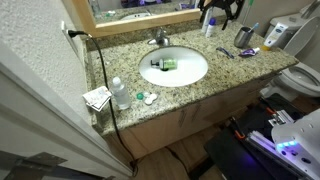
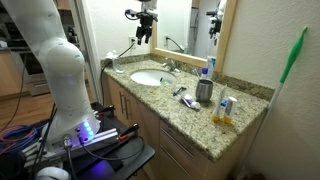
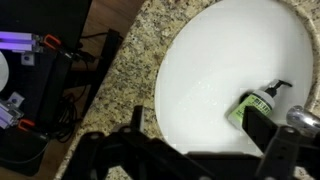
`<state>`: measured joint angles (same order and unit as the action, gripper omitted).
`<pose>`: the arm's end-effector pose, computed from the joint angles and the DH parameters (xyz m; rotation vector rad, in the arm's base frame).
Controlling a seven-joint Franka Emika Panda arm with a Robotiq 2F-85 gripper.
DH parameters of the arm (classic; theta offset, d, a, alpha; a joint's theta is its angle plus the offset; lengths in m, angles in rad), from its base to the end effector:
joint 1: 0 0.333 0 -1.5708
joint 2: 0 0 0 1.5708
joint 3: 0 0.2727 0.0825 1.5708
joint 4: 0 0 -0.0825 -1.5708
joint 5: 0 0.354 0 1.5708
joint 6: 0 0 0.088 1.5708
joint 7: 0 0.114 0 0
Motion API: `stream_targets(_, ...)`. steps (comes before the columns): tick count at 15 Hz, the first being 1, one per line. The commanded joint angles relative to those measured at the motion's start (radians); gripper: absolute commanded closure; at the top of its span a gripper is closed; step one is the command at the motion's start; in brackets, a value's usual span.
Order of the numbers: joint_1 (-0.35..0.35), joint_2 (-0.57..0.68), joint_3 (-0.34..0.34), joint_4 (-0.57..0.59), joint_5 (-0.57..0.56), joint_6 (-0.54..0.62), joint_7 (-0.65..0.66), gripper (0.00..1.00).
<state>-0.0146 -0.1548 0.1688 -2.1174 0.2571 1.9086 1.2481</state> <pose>0.4721 0.0954 0.4384 -2.4862 1.6807 0.2708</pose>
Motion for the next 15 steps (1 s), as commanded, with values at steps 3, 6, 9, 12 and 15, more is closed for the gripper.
stream_targets(3,0.003,0.251,-0.085,0.045,0.127,0.044,0.013,0.0)
stream_targets(6,-0.008,0.388,-0.136,0.072,0.251,0.141,0.012,0.0)
stream_targets(9,0.006,0.392,-0.157,0.053,0.292,0.139,0.011,0.0)
stream_targets(12,0.001,0.446,-0.166,0.095,0.348,0.139,0.005,0.0)
stream_targets(15,0.011,0.534,-0.17,0.155,0.359,0.174,0.07,0.0)
